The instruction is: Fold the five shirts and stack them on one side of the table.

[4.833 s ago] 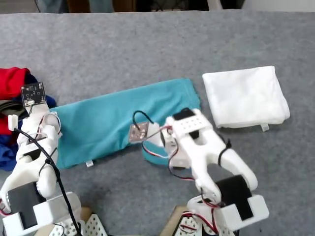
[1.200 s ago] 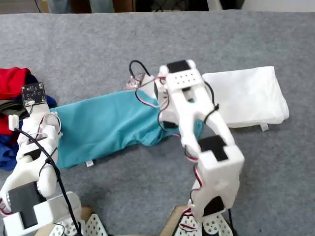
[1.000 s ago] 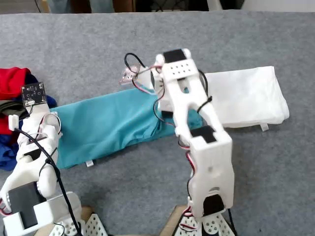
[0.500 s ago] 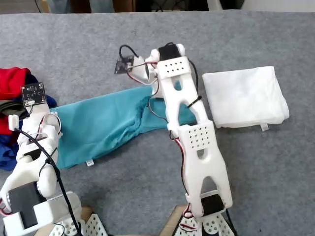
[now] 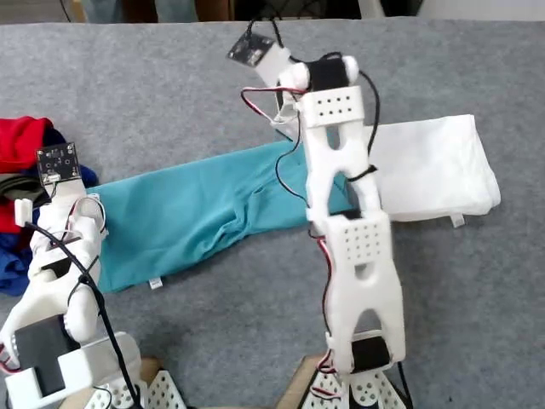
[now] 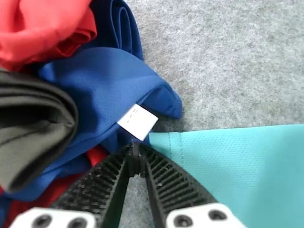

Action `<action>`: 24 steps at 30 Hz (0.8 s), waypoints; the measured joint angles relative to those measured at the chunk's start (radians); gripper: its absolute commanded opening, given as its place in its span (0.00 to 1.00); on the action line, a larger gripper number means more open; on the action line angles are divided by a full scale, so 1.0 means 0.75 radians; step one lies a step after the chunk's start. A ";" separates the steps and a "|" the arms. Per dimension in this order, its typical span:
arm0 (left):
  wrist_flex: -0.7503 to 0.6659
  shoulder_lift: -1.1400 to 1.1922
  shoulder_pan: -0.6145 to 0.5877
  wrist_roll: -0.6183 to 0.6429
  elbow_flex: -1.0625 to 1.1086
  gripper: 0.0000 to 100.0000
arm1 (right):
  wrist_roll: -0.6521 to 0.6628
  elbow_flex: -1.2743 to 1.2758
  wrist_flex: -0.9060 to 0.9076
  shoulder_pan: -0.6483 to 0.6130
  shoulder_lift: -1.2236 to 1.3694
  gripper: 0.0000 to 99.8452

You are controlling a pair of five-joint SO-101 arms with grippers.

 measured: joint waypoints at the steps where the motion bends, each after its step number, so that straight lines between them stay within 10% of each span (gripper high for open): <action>1: 0.020 0.000 0.000 0.000 0.000 0.03 | -0.012 0.108 0.000 0.000 -0.088 0.01; 13: 0.962 -0.434 -0.018 0.239 -0.250 0.22 | -0.025 1.620 -0.057 -0.074 -1.107 0.01; 19: 1.545 -0.491 -0.053 0.274 -0.403 0.22 | -0.041 1.788 -0.059 -0.074 -1.193 0.01; 24: 1.639 -0.252 -0.068 0.315 -0.475 0.22 | -0.041 1.798 -0.051 -0.074 -1.195 0.01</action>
